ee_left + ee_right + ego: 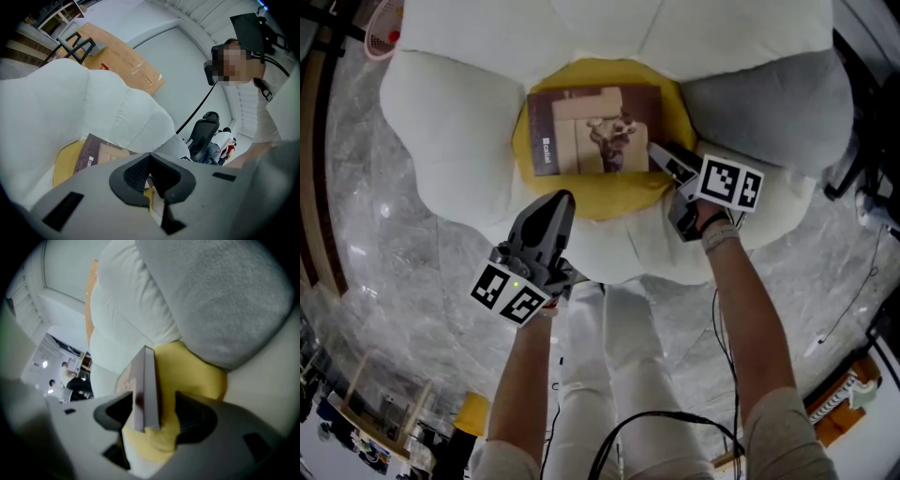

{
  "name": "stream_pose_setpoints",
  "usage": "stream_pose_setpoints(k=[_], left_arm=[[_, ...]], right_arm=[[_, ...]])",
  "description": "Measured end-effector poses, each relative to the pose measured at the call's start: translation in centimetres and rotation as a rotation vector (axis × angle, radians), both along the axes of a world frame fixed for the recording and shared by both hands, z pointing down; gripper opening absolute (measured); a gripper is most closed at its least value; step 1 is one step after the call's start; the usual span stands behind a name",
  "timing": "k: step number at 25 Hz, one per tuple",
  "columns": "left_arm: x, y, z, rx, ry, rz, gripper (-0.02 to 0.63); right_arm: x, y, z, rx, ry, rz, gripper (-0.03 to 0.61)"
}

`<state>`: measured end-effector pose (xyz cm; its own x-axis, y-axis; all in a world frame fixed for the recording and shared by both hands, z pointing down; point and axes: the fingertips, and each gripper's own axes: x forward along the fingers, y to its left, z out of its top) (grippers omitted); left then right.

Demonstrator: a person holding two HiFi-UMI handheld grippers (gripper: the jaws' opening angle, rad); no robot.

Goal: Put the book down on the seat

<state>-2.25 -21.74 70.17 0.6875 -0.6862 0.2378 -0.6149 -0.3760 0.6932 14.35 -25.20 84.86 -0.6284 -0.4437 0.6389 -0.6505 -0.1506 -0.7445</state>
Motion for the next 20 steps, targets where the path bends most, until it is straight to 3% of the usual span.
stream_pose_setpoints(k=[10, 20], left_arm=[[0.0, 0.2, -1.3, 0.008, 0.008, -0.013, 0.023], [-0.2, -1.0, -5.0, 0.044, 0.016, -0.019, 0.023]], right_arm=[[0.7, 0.0, -1.7, 0.032, 0.009, 0.041, 0.273], [0.2, 0.1, -6.7, 0.096, -0.012, 0.053, 0.272]])
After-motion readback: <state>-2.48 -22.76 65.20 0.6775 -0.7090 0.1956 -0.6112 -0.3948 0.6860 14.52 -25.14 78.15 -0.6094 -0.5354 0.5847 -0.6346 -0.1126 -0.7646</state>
